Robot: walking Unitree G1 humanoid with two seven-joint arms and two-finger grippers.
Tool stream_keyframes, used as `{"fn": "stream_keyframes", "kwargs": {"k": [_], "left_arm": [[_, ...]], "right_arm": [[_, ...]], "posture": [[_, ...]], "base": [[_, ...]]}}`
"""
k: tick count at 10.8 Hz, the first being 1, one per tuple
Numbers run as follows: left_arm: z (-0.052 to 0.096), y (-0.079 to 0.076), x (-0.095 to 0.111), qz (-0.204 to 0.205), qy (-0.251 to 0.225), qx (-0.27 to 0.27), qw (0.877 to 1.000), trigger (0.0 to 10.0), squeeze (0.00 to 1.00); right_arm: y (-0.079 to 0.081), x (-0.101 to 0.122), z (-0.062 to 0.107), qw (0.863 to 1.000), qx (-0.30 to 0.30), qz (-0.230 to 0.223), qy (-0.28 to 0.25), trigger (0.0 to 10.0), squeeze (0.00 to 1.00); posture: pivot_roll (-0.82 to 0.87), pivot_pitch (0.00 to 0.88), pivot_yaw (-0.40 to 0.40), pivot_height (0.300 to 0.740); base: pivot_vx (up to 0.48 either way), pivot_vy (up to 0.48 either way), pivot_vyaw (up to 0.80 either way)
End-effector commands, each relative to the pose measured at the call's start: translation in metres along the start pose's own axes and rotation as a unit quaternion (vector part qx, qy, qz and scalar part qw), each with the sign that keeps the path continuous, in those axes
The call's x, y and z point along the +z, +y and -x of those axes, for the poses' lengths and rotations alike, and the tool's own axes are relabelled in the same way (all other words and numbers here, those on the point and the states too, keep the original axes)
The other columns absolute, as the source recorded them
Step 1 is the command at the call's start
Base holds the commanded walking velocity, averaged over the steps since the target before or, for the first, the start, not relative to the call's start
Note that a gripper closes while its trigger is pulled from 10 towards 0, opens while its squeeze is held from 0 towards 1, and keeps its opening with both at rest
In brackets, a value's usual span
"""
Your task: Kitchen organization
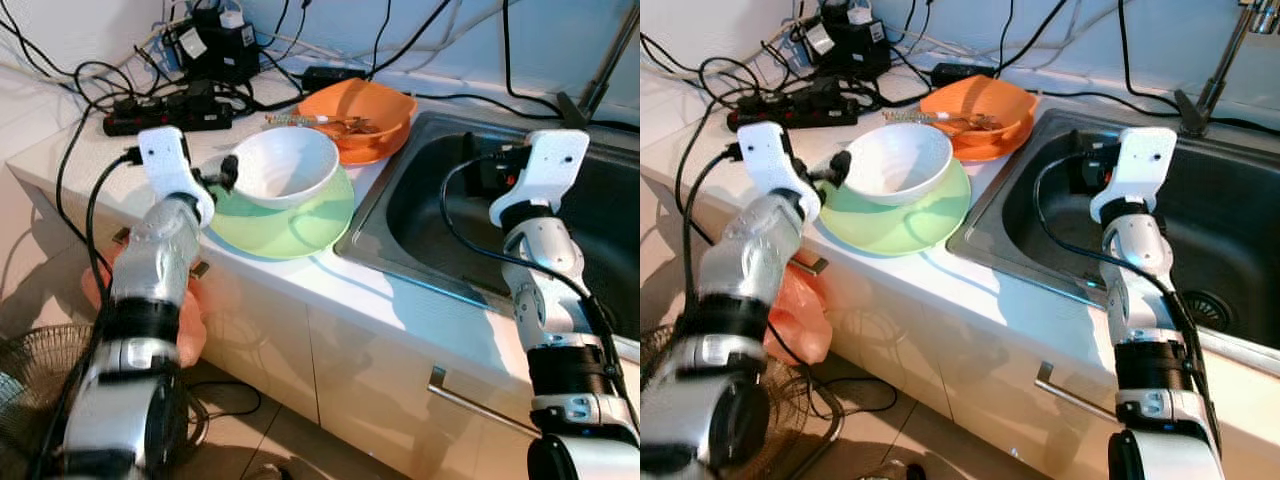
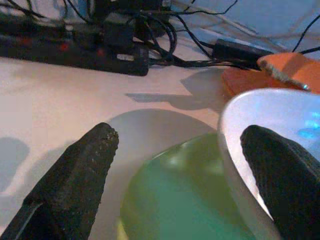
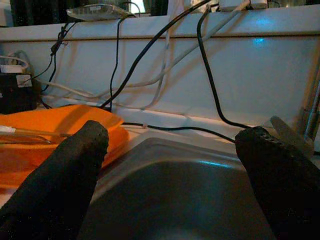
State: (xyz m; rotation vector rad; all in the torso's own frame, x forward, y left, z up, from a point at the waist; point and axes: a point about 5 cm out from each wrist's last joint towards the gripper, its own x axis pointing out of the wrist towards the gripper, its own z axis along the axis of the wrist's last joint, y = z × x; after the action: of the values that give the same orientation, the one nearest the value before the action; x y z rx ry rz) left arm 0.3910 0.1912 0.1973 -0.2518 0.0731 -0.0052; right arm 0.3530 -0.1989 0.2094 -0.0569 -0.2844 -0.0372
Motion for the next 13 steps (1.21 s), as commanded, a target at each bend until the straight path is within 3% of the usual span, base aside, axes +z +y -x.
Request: {"fn": "stream_keyframes", "kwargs": {"k": [1,3,4,7,10,11,12,13], "left_arm": [[-0.003,0.002,0.007,0.011,-0.006,-0.001,1.000,10.0,0.00],[-0.007,-0.003,0.023,0.027,-0.021,-0.019,0.999,10.0,0.00],[-0.009,-0.006,0.027,0.057,-0.012,-0.032,0.998,10.0,0.00],[-0.013,-0.016,0.013,0.102,0.065,-0.065,0.991,10.0,0.00],[-0.013,-0.020,0.000,0.111,0.114,-0.081,0.984,10.0,0.00],[-0.013,-0.021,0.000,0.117,0.120,-0.087,0.982,4.0,0.00],[-0.012,-0.021,0.000,0.136,0.123,-0.095,0.978,0.0,0.00],[-0.012,-0.021,0.000,0.144,0.127,-0.094,0.977,0.0,0.00]], "right_arm": [[0.000,0.004,0.000,1.000,0.000,-0.005,-0.005,10.0,1.00],[-0.001,0.005,0.000,1.000,0.000,-0.004,-0.005,10.0,1.00],[0.000,0.005,0.000,1.000,0.000,-0.004,-0.006,10.0,1.00],[0.003,0.005,0.000,1.000,0.004,-0.007,-0.004,10.0,1.00],[0.003,0.005,0.001,1.000,0.006,-0.008,-0.002,10.0,1.00],[0.003,0.005,0.001,1.000,0.006,-0.008,-0.001,10.0,1.00],[0.004,0.005,0.001,1.000,0.005,-0.009,-0.001,10.0,1.00],[0.004,0.004,0.002,1.000,0.005,-0.009,-0.001,10.0,1.00]], "posture": [[0.01,0.042,0.087,0.740],[0.01,0.042,0.089,0.740],[0.02,0.041,0.092,0.740],[0.02,0.044,0.097,0.740],[0.02,0.048,0.102,0.740],[0.02,0.048,0.104,0.740],[0.02,0.048,0.108,0.740],[0.02,0.047,0.112,0.740]], "base": [[0.000,0.000,0.00],[0.000,0.000,0.00],[0.000,0.000,0.00],[0.000,0.000,0.00],[0.000,0.000,0.00],[0.000,0.000,0.00],[0.000,0.000,0.00],[0.000,0.000,0.00]]}}
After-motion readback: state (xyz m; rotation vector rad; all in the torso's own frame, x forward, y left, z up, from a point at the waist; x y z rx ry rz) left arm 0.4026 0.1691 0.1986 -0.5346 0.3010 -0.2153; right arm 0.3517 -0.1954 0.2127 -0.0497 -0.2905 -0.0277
